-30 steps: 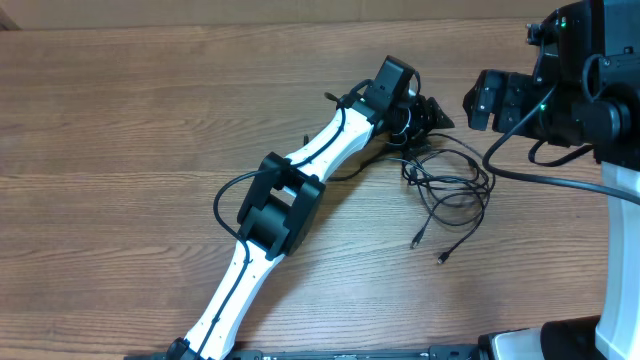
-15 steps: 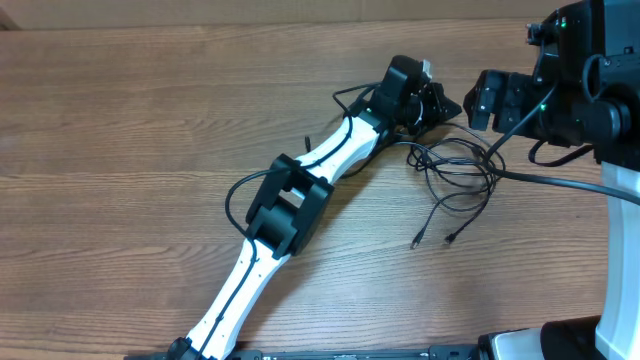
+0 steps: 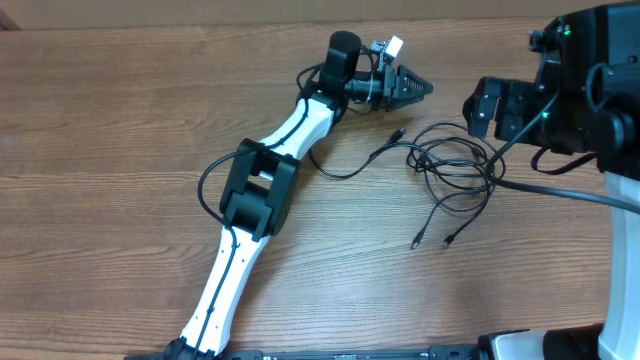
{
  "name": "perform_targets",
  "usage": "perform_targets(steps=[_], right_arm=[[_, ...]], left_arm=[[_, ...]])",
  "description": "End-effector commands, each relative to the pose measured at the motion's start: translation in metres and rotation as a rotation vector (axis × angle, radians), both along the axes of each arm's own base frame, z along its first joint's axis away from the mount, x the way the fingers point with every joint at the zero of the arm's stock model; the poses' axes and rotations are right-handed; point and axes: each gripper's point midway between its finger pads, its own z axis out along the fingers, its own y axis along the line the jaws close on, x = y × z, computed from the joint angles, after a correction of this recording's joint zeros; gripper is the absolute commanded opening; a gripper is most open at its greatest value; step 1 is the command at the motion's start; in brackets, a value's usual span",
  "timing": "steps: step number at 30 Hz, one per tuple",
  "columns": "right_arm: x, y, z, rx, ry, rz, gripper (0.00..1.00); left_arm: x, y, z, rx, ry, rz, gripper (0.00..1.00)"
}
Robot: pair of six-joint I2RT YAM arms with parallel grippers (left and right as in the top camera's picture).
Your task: Untangle cables
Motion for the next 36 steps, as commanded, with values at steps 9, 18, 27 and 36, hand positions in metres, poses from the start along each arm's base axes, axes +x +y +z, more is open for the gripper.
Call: perform_targets(steps=[9,18,27,36], right_arm=[[0.018,0.002,-0.025,0.038,0.023,-0.082,1.0],[0.027,-0.002,-0.032,0.036,0.025,-0.136,1.0],[0.062,-0.039,-0.117,0.135,0.051,-0.754,1.0],[0.06,-0.023,-0.224,0.524,0.235,-1.146,0.72]], left_arm=[[0.064,0.019,0.009,0.228,-0.137,0.404,1.0],[0.098,0.144,0.072,0.954,-0.484,0.884,1.0],[0.036,0.244,0.105,1.353,-0.427,0.787,1.0],[-0.017,0.228,0.138,1.131,-0.302,0.588,1.0]])
